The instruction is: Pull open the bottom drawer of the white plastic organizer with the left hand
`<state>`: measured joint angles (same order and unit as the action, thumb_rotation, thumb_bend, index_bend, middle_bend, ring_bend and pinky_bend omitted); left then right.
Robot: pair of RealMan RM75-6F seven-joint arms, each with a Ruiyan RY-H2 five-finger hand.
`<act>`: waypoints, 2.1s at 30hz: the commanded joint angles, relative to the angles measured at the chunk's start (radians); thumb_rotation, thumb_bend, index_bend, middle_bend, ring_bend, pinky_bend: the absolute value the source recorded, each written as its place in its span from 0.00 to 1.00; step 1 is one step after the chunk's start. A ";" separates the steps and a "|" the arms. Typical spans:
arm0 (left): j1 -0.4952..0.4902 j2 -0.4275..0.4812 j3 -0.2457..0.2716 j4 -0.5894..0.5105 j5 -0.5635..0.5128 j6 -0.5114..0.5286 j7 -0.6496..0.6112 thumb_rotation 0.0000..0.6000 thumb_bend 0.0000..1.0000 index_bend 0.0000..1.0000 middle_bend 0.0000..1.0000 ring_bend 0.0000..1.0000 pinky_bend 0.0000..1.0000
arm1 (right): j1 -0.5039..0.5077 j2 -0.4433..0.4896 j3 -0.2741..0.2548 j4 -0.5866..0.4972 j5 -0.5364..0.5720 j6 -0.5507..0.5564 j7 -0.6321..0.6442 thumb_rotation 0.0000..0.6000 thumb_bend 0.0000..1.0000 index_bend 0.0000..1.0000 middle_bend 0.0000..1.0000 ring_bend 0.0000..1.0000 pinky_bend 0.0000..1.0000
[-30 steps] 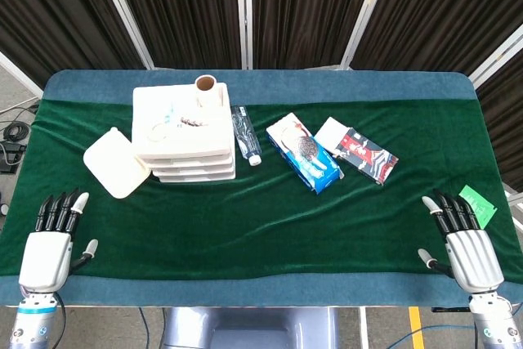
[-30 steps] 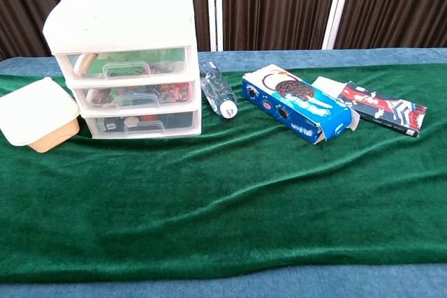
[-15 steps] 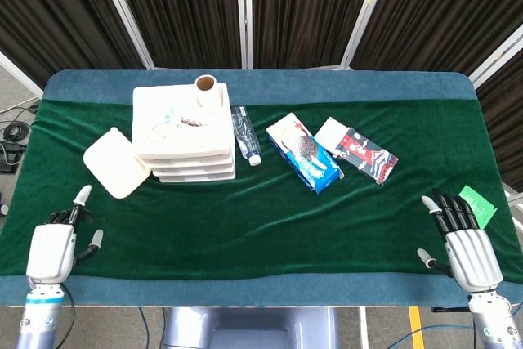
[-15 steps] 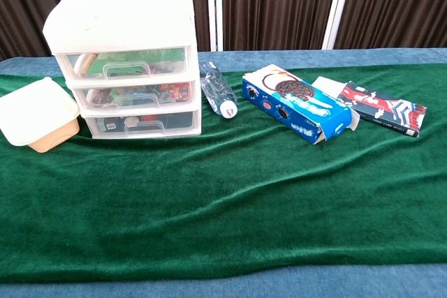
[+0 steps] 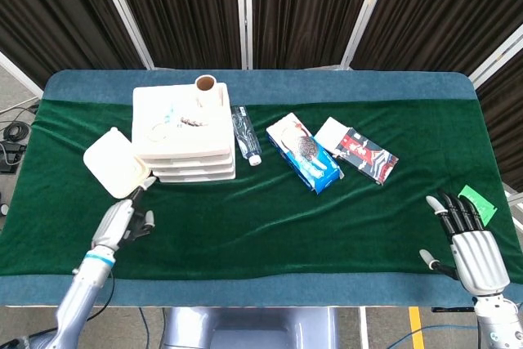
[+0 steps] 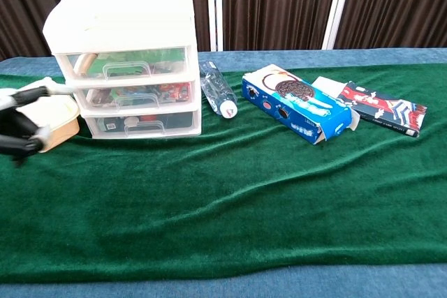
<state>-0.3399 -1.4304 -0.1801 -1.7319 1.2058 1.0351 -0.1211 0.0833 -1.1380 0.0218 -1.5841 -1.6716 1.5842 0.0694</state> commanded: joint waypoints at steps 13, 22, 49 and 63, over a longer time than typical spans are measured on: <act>-0.134 -0.157 -0.073 0.094 -0.200 -0.103 0.000 1.00 0.75 0.13 0.91 0.78 0.67 | -0.004 0.019 0.005 -0.004 -0.002 0.016 0.047 1.00 0.09 0.09 0.00 0.00 0.00; -0.169 -0.208 -0.091 0.129 -0.259 -0.096 0.029 1.00 0.75 0.13 0.91 0.78 0.67 | -0.004 0.024 0.004 -0.004 -0.004 0.017 0.060 1.00 0.09 0.09 0.00 0.00 0.00; -0.239 -0.270 -0.122 0.210 -0.306 -0.130 0.026 1.00 0.75 0.11 0.91 0.78 0.67 | -0.002 0.026 0.009 0.001 0.005 0.010 0.078 1.00 0.09 0.09 0.00 0.00 0.00; -0.252 -0.282 -0.120 0.249 -0.290 -0.153 -0.015 1.00 0.75 0.11 0.91 0.78 0.67 | -0.001 0.026 0.007 0.001 0.003 0.006 0.076 1.00 0.09 0.09 0.00 0.00 0.00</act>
<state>-0.5905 -1.7113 -0.3000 -1.4868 0.9119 0.8854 -0.1314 0.0825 -1.1123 0.0286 -1.5833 -1.6689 1.5903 0.1450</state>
